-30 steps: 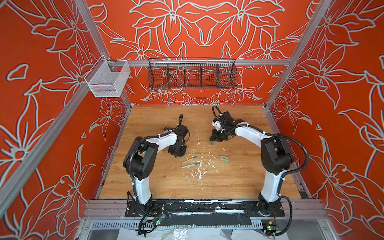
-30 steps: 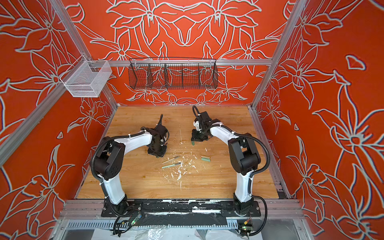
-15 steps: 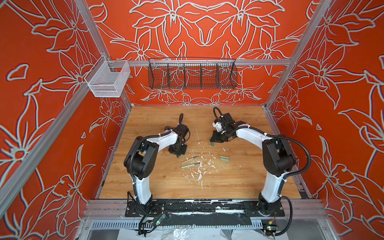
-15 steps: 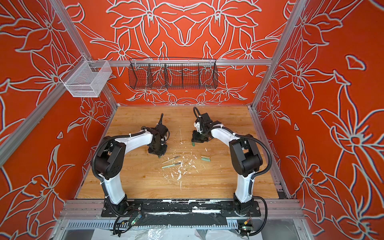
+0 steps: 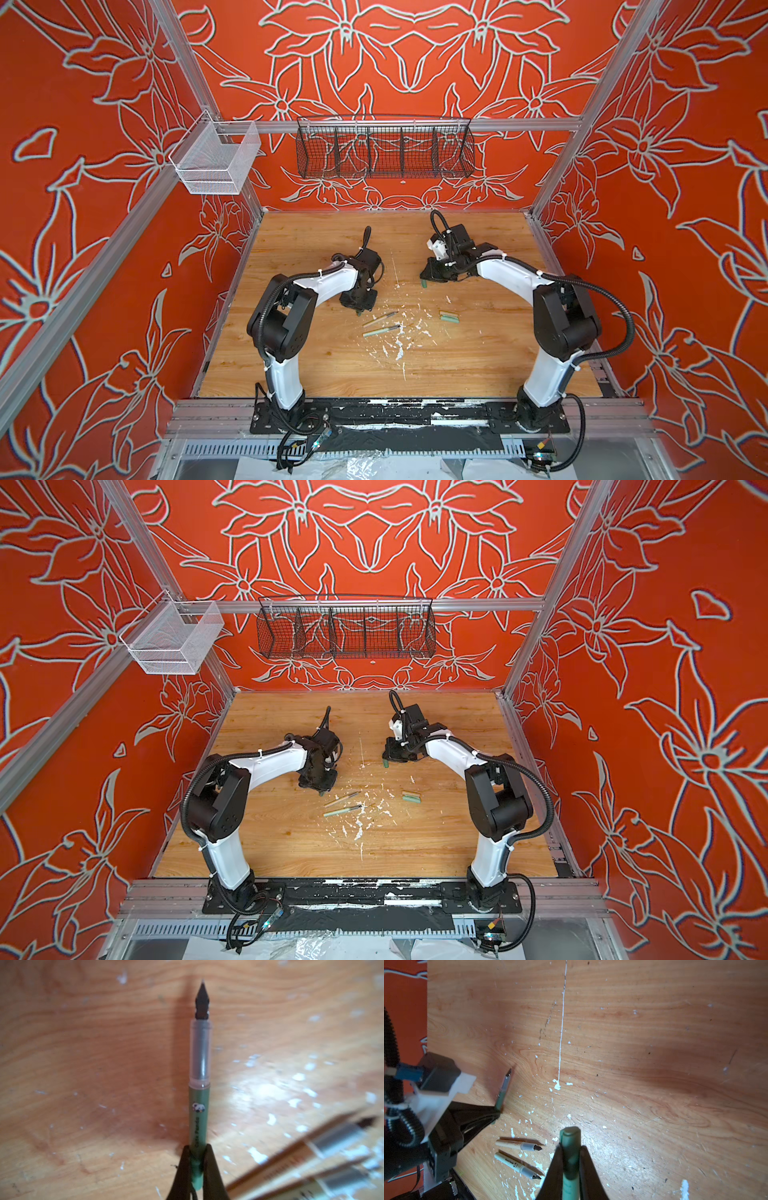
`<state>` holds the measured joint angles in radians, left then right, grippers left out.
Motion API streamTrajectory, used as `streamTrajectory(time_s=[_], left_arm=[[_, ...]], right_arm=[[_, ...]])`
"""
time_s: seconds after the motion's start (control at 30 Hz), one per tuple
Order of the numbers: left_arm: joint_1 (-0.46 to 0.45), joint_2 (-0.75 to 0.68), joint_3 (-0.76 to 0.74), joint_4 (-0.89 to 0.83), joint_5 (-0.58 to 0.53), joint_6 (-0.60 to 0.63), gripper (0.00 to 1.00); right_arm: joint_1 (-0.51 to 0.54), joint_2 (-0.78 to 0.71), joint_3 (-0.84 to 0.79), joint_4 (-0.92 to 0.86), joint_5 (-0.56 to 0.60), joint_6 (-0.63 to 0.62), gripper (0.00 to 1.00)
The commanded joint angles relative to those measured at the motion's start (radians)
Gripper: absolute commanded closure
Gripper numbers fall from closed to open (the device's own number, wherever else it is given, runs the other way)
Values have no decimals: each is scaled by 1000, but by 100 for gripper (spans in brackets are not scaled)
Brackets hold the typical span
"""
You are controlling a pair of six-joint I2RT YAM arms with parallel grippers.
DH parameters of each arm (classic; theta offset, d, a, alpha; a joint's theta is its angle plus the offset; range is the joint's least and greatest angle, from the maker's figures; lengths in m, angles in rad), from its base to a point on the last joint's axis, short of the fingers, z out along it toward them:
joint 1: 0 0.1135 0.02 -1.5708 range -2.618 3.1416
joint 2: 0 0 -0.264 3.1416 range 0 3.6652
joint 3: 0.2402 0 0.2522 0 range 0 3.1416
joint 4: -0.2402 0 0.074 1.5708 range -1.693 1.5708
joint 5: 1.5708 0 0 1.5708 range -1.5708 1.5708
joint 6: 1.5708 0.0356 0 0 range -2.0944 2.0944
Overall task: Insert the pens into the pen caps
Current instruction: 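Lift the green pen with the left gripper toward the held cap, then raise the pen tip-up with the left gripper while the right brings the cap above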
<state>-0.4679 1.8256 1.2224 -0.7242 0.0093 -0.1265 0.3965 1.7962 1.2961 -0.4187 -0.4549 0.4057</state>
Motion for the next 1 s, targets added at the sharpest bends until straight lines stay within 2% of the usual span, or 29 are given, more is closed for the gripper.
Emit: streamTrajectory(time_s=[0.0, 0.1, 0.27, 0.4, 0.47, 0.63, 0.97], left_arm=[[-76, -114, 38, 16, 94, 16, 100], [-147, -195, 2, 88, 126, -5, 100], [-183, -309, -88, 177, 146, -57, 100], [-248, -385, -111, 241, 123, -46, 100], [-279, -407, -109, 258, 87, -38, 100], [-304, -438, -73, 263, 99, -44, 100], [-347, -491, -52, 316, 106, -25, 100]], right_arm=[[-6, -70, -24, 51, -26, 43, 91], [-4, -135, -41, 73, -34, 67, 91], [-7, -304, -108, 115, 21, 105, 91], [-7, -412, -146, 146, 39, 136, 93], [-7, -463, -166, 173, 44, 154, 93], [-8, -571, -207, 221, 70, 192, 93], [-9, -744, -368, 503, -8, 295, 93]])
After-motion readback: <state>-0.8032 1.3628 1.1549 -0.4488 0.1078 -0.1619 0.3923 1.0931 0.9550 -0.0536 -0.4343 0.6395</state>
